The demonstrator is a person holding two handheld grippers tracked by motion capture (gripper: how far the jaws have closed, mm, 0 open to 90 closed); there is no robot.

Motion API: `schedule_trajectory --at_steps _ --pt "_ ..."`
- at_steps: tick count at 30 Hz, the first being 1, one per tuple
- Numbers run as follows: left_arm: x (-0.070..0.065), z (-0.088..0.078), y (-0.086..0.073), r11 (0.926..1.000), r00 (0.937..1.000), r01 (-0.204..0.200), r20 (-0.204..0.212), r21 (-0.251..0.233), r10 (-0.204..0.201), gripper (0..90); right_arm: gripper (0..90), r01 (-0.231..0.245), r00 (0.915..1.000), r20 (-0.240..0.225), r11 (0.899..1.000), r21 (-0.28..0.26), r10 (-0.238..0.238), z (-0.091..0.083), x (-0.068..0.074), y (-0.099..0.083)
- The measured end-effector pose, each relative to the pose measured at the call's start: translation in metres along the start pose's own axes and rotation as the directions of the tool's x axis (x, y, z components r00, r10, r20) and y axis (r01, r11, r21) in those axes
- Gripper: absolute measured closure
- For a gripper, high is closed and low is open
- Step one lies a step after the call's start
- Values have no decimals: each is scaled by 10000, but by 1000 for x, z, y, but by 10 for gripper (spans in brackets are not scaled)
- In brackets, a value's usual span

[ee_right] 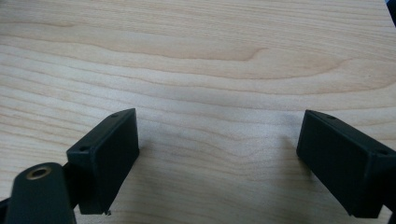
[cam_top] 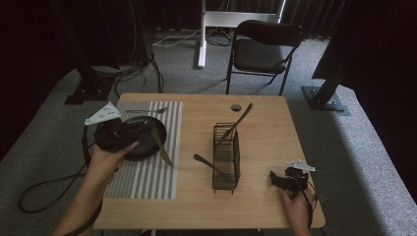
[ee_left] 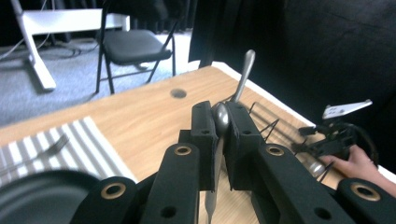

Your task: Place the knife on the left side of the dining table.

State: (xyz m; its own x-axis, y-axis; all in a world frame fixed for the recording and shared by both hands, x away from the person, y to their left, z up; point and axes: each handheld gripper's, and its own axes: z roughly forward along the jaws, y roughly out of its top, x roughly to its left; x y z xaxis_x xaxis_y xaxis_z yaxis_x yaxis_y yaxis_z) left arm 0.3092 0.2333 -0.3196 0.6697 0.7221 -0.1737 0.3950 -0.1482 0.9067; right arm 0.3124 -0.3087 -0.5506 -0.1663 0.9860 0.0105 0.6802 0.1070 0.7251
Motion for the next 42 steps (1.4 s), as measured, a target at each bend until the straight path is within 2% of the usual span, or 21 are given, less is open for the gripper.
schedule_trajectory --at_steps 8,12,17,18,22,27,29,31,33,35,36,37,40,42 --pt "13 7 -31 9987 9985 504 -235 109 -501 840 120 -5 10000 -1 10000 7 5 0 0 0" --pt "18 9 -43 9967 9964 812 -234 9 -811 839 120 -13 10000 1 10000 -2 13 0 0 0" --pt "22 12 -55 9961 9956 881 -329 100 -877 839 120 -10 10000 0 10000 4 10 0 0 0" --pt "26 12 -61 9929 9924 1186 -326 22 -1184 839 120 -8 10000 0 10000 5 8 0 0 0" --pt "32 10 -70 9883 9874 1510 -436 -222 -1519 839 120 -8 10000 0 10000 2 8 0 0 0" --pt "31 3 -76 9829 9812 1797 -647 -408 -1820 837 120 -6 10000 0 10000 4 6 0 0 0" --pt "32 -1 -78 9796 9770 1982 -733 -340 -2002 833 120 -8 10000 0 10000 4 8 0 0 0" --pt "33 -4 -79 9796 9770 1995 -722 -255 -2009 830 120 -7 10000 0 10000 6 7 0 0 0" --pt "36 -11 -82 9754 9709 2201 -941 -101 -2201 825 120 -6 10000 0 10000 6 6 0 0 0" --pt "39 -15 -85 9728 9684 2316 -938 -41 -2310 821 120 -6 10000 1 10000 5 6 0 0 0" --pt "39 -15 -85 9728 9684 2316 -938 -41 -2310 817 120 -6 10000 1 10000 5 6 0 0 0" --pt "41 -19 -87 9721 9666 2343 -1098 109 -2318 817 120 -5 10000 1 10000 3 5 0 0 0" --pt "47 -24 -90 9671 9615 2521 -1214 335 -2464 799 120 -7 10000 1 10000 4 7 0 0 0" --pt "50 -27 -93 9664 9606 2536 -1285 429 -2464 791 120 -10 10000 -1 10000 5 10 0 0 0"
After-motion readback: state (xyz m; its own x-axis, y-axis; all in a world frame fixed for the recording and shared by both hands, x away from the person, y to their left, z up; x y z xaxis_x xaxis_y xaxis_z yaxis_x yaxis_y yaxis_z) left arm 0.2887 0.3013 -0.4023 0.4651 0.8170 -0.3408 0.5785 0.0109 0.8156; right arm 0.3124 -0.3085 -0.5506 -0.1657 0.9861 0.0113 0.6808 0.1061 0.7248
